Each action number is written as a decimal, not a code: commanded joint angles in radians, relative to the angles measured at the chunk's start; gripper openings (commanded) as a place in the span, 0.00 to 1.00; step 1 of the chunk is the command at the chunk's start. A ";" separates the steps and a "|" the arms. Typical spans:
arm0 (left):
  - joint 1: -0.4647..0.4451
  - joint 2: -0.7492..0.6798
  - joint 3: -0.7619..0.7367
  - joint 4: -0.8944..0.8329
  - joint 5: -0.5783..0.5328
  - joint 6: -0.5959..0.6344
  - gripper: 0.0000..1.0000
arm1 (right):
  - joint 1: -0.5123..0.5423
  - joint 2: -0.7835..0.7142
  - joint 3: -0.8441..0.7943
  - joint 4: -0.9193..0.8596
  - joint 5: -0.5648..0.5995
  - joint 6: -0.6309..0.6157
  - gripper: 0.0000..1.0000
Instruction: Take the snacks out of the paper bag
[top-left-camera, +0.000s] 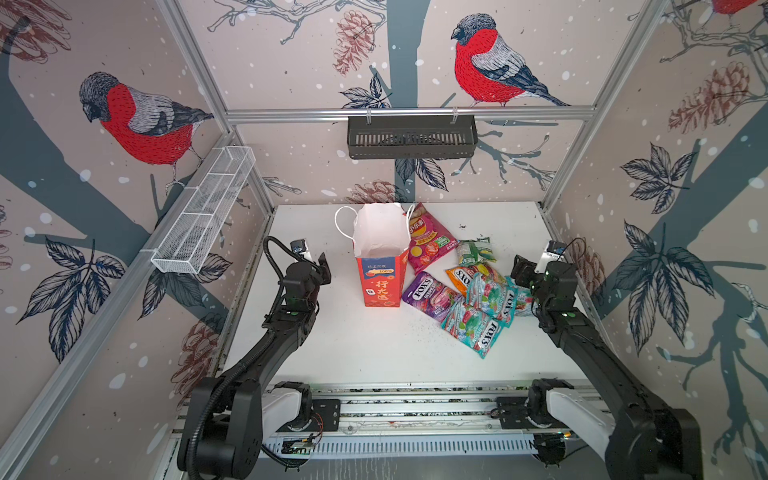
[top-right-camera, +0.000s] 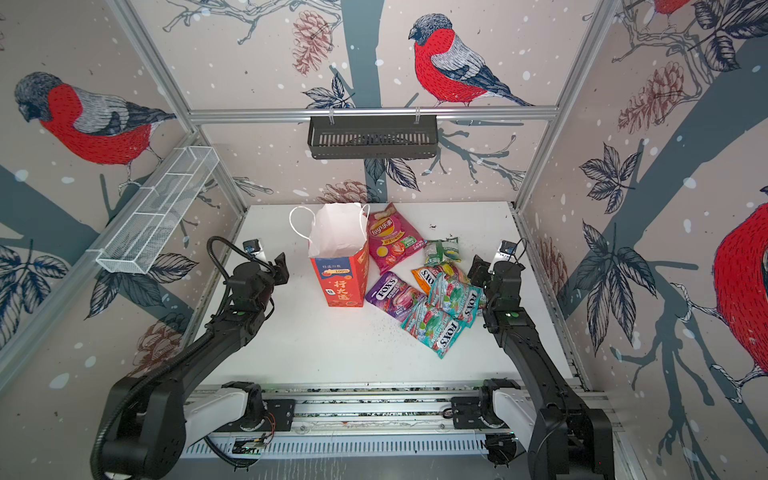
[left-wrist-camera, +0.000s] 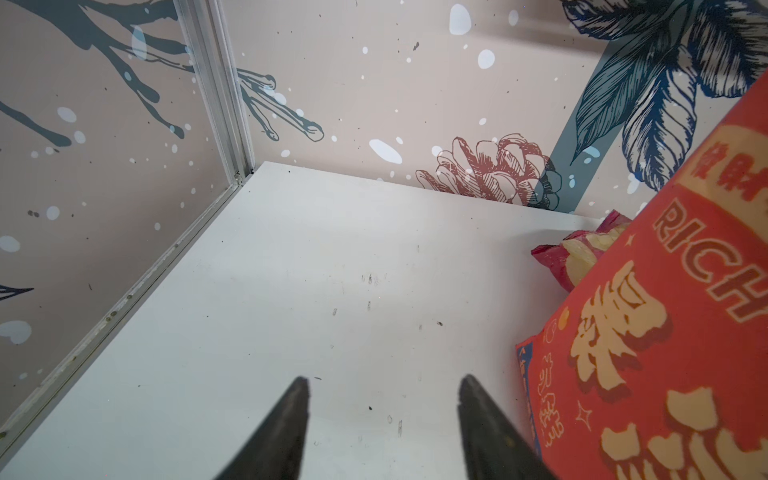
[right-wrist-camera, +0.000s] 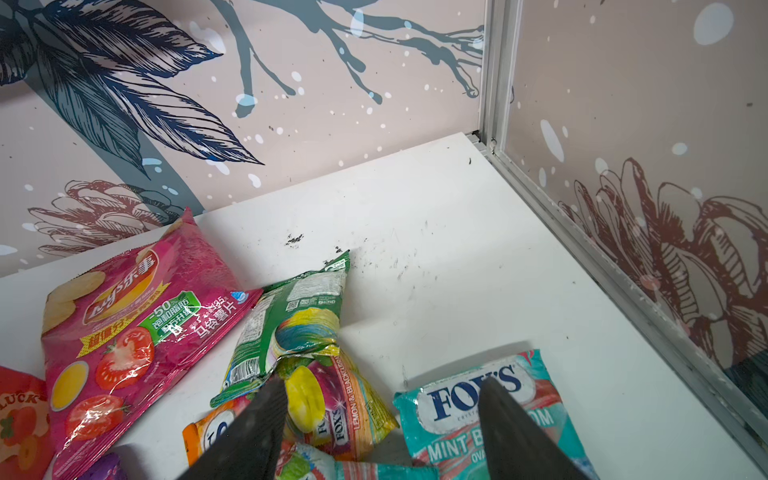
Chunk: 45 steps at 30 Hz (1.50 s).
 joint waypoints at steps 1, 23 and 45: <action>0.002 0.044 -0.027 0.149 -0.057 0.029 0.93 | -0.008 0.003 -0.016 0.099 0.037 0.028 0.77; -0.006 0.416 -0.319 0.993 -0.103 0.251 0.96 | -0.028 -0.072 -0.218 0.343 0.343 -0.004 0.83; -0.006 0.414 -0.332 1.010 -0.091 0.257 0.97 | -0.008 0.461 -0.373 1.156 0.182 -0.172 0.95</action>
